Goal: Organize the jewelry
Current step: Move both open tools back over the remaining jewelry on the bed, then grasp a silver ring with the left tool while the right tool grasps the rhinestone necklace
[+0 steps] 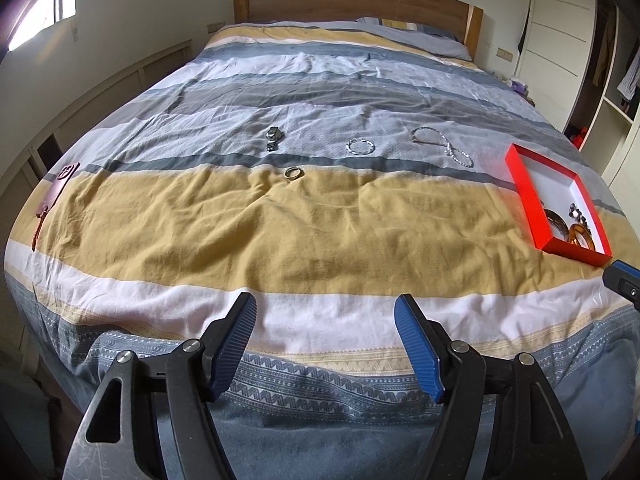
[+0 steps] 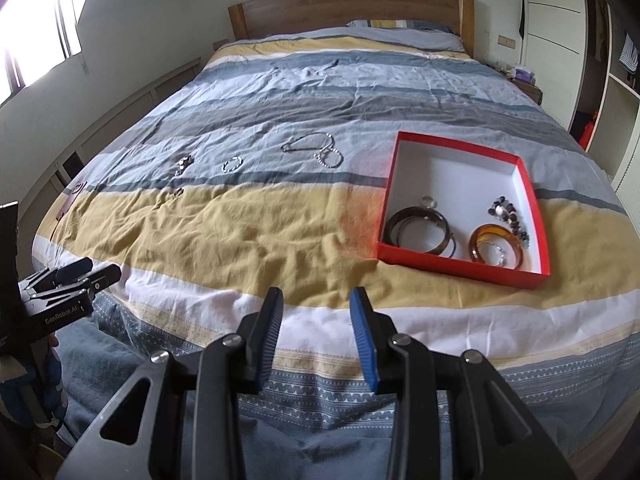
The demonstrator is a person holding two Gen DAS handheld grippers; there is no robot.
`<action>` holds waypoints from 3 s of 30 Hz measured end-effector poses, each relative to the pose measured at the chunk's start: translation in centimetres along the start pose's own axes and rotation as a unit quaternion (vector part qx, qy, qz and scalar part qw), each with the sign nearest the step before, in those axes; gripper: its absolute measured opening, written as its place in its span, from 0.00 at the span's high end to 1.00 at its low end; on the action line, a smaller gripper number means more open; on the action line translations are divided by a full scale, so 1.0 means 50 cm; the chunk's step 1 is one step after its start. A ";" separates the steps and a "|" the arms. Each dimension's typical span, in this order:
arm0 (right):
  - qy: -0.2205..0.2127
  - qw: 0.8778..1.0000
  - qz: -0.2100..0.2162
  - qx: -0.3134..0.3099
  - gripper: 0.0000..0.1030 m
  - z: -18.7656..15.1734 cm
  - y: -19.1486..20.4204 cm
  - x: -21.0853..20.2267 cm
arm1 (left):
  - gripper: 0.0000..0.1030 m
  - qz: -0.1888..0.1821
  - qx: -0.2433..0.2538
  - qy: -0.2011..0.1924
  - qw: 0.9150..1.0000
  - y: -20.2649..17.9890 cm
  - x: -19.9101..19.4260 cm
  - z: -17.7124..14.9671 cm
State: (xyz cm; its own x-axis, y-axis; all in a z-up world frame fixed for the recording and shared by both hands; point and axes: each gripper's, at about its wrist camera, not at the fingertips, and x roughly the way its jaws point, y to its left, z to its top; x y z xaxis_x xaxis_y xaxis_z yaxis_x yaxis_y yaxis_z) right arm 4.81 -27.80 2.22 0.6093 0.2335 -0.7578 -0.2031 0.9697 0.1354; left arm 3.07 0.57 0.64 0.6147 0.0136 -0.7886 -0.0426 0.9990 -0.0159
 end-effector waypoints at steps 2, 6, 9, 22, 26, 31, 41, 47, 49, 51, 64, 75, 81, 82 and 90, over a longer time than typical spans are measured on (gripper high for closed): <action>0.005 1.000 -0.001 -0.002 0.68 0.000 0.005 0.007 | 0.31 0.001 -0.001 -0.001 1.000 0.004 0.002 0.001; 0.017 1.000 -0.007 -0.004 0.68 -0.002 0.013 0.020 | 0.31 -0.002 -0.004 -0.005 1.000 0.016 0.005 0.003; 0.027 0.999 -0.015 -0.007 0.68 -0.005 0.020 0.029 | 0.30 -0.004 -0.007 -0.009 1.000 0.024 0.006 0.005; 0.053 0.998 -0.034 -0.026 0.60 -0.001 0.065 0.058 | 0.30 -0.030 -0.031 -0.014 0.999 0.081 0.023 0.005; 0.058 0.997 -0.035 -0.029 0.60 0.006 0.074 0.069 | 0.30 -0.034 -0.034 -0.010 0.999 0.095 0.036 0.008; 0.066 0.997 -0.034 -0.032 0.59 0.019 0.080 0.093 | 0.30 -0.031 -0.034 -0.006 0.999 0.107 0.054 0.017; 0.084 0.995 -0.020 -0.048 0.59 0.061 0.087 0.176 | 0.30 -0.043 -0.061 -0.011 0.997 0.145 0.103 0.060; 0.077 0.996 -0.010 -0.054 0.59 0.121 0.078 0.231 | 0.30 -0.047 -0.061 -0.016 0.997 0.142 0.165 0.128; 0.071 0.996 -0.007 -0.053 0.59 0.147 0.072 0.252 | 0.30 -0.045 -0.061 -0.015 0.997 0.138 0.199 0.158; 0.063 0.997 -0.004 -0.051 0.59 0.175 0.064 0.273 | 0.32 -0.046 -0.063 -0.014 0.997 0.134 0.233 0.186; 0.033 0.999 -0.003 -0.038 0.59 0.303 0.011 0.389 | 0.42 -0.034 -0.067 0.010 0.997 0.127 0.355 0.224; 0.035 0.998 -0.007 -0.047 0.59 0.352 0.006 0.457 | 0.64 -0.035 -0.044 -0.002 0.998 0.109 0.376 0.211; 0.057 0.996 -0.023 -0.064 0.59 0.374 0.008 0.514 | 0.75 -0.051 -0.054 -0.008 0.997 0.117 0.378 0.210; 0.058 0.996 -0.028 -0.067 0.59 0.379 0.005 0.521 | 0.78 -0.053 -0.056 -0.010 0.997 0.118 0.378 0.210; 0.087 0.993 -0.041 -0.069 0.53 0.385 -0.015 0.580 | 0.81 -0.075 -0.069 -0.015 0.995 0.127 0.378 0.209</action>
State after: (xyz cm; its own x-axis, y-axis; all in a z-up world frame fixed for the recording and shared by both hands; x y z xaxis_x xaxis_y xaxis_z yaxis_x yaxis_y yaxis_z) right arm 37.36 -20.37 -7.56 0.4891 0.1274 -0.8629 -0.2696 0.9629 -0.0107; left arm 22.65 7.63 -7.94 0.6462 -0.1322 -0.7516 -0.0550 0.9742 -0.2187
